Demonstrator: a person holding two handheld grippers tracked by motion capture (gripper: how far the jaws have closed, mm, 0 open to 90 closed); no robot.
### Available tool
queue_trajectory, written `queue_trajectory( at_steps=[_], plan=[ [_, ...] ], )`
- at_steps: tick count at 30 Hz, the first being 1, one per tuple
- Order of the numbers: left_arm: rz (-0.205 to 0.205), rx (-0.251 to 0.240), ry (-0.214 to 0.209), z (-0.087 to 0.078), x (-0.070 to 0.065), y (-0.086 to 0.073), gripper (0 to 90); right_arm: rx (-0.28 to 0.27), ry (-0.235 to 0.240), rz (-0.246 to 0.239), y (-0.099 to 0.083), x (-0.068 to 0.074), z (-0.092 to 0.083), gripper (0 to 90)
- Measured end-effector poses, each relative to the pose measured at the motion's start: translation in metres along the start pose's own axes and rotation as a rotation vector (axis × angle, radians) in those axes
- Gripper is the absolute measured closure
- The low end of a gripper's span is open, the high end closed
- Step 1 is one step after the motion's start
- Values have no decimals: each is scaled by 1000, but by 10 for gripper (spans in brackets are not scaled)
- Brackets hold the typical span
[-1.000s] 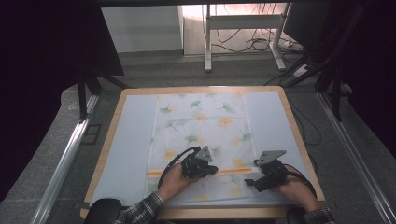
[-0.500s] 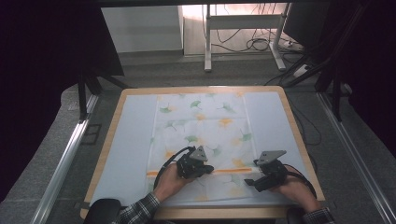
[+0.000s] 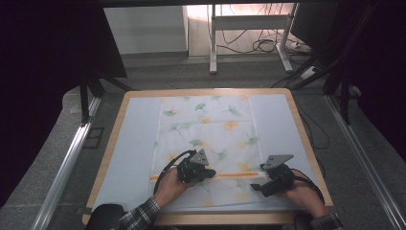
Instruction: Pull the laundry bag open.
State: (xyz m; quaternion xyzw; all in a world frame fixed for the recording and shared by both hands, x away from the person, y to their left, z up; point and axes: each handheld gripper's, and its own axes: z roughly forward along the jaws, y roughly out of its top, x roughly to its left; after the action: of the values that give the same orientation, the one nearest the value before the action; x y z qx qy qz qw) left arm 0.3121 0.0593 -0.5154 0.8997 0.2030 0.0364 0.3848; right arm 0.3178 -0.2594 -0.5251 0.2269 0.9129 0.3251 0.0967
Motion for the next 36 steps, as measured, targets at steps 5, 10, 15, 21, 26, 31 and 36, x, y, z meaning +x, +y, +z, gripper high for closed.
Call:
queue_trajectory(
  at_steps=[5, 10, 15, 21, 26, 31, 36],
  plan=[
    [-3, 3, 1, -3, 1, -3, 900, 0, 0, 0, 0, 0, 0, 142],
    [3, 2, 11, -6, 1, -4, 900, -1, 0, 2, 0, 0, 0, 142],
    [2, 4, 12, -8, 1, -6, 900, -1, 0, 4, 0, 0, 0, 142],
    [18, 20, 23, -9, 2, -7, 900, -2, -1, 3, 0, 0, 0, 142],
    [17, 28, 27, -9, 3, -10, 900, -3, -1, 4, 0, 0, 0, 143],
    [11, 33, 33, -10, 3, -12, 900, -3, -1, 4, 0, 0, 0, 143],
    [-6, 34, 39, -12, 5, -16, 900, -3, -1, 4, 0, 0, 0, 143]
  ],
)
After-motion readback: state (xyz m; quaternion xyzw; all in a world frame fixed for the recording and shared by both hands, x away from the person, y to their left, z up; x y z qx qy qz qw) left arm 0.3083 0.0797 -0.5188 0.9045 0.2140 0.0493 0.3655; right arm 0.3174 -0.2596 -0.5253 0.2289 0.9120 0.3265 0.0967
